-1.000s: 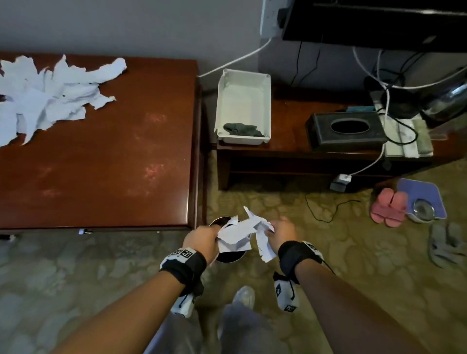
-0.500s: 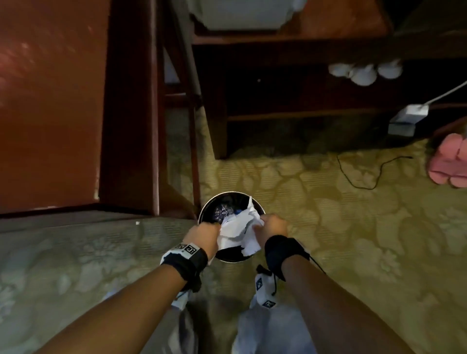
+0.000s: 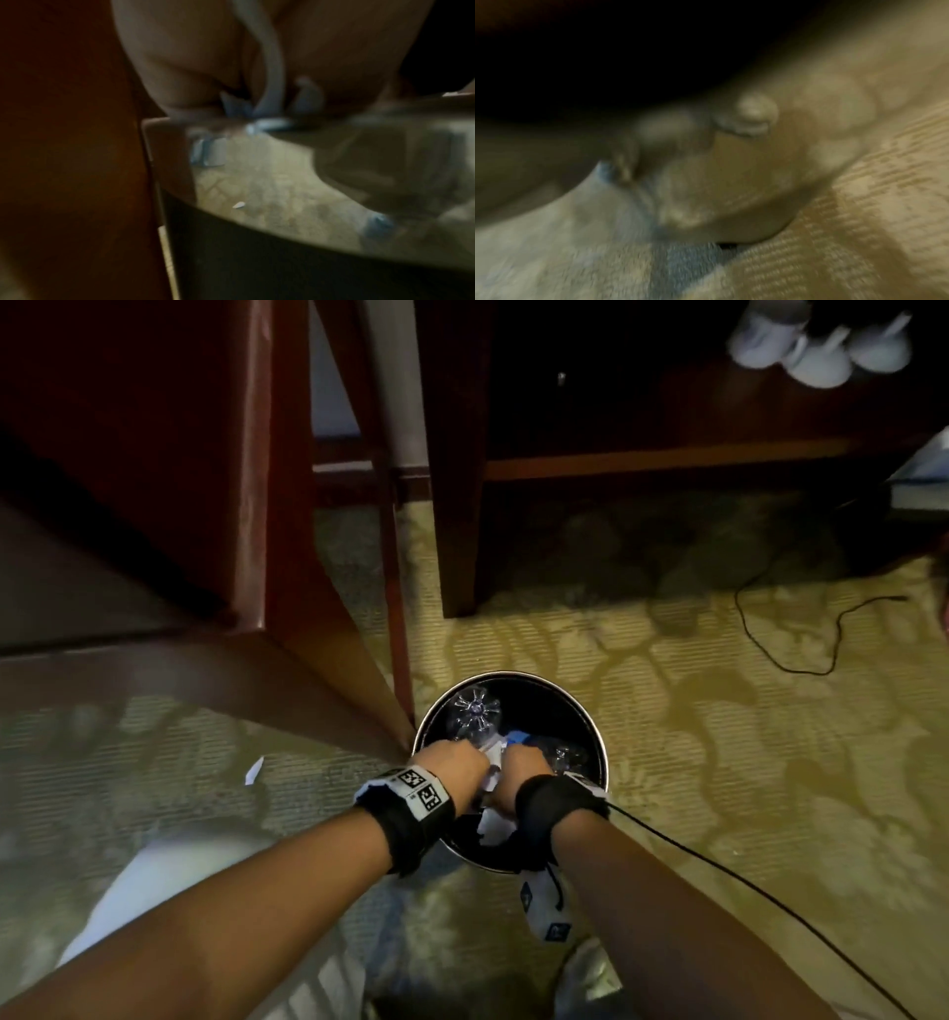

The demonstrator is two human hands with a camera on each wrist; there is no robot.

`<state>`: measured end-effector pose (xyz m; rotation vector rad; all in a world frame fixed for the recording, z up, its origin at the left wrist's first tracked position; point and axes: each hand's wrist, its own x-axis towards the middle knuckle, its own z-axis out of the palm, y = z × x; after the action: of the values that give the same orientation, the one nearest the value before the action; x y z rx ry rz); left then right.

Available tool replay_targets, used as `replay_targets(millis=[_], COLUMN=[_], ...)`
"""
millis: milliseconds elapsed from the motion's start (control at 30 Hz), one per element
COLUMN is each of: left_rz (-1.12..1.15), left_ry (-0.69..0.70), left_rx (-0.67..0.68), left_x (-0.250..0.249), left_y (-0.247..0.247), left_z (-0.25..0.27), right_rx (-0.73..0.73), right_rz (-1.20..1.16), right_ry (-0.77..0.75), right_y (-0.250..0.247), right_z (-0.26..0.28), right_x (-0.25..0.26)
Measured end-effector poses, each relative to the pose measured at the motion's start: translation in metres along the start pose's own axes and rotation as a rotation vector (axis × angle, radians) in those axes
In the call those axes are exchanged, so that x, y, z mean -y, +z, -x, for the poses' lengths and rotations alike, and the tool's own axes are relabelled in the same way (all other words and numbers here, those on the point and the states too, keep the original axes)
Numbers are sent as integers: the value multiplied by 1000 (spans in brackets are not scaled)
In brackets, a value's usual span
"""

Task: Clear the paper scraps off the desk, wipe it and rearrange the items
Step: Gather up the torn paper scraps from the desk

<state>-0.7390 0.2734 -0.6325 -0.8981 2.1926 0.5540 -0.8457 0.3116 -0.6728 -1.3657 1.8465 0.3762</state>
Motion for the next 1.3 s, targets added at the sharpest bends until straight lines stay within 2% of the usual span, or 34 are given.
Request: replay_targets(millis=[133, 233, 333, 433, 600, 733, 800, 867, 1033, 1200, 1300], left_rz=[45, 71, 108, 104, -6, -62, -79, -77, -88, -184, -189], left_ry=[27, 59, 61, 97, 145, 171, 187, 198, 176, 159, 109], left_rx=[-7, -30, -1, 16, -123, -136, -97, -37, 120, 148, 151], left_x=[-6, -12, -10, 2, 19, 14, 9, 6, 11, 10, 7], left_y=[10, 13, 12, 5, -5, -5, -7, -5, 5, 21, 22], left_z=[-13, -16, -12, -2, 5, 5, 3, 1, -7, -13, -12], right_rx=[175, 207, 163, 105, 12, -62, 18, 144, 385, 458, 434], right_rz=[41, 49, 100, 147, 48, 79, 169, 250, 340, 456, 427], right_ry=[-26, -44, -19, -83, -85, -224, -240, -195, -144, -183, -217], right_y=[5, 8, 9, -1, -24, -23, -21, -18, -12, 1, 2], right_z=[-4, -1, 8, 17, 23, 20, 20, 20, 10, 14, 19], right_x=[-2, -7, -8, -11, -20, -18, -13, -7, 7, 4, -1])
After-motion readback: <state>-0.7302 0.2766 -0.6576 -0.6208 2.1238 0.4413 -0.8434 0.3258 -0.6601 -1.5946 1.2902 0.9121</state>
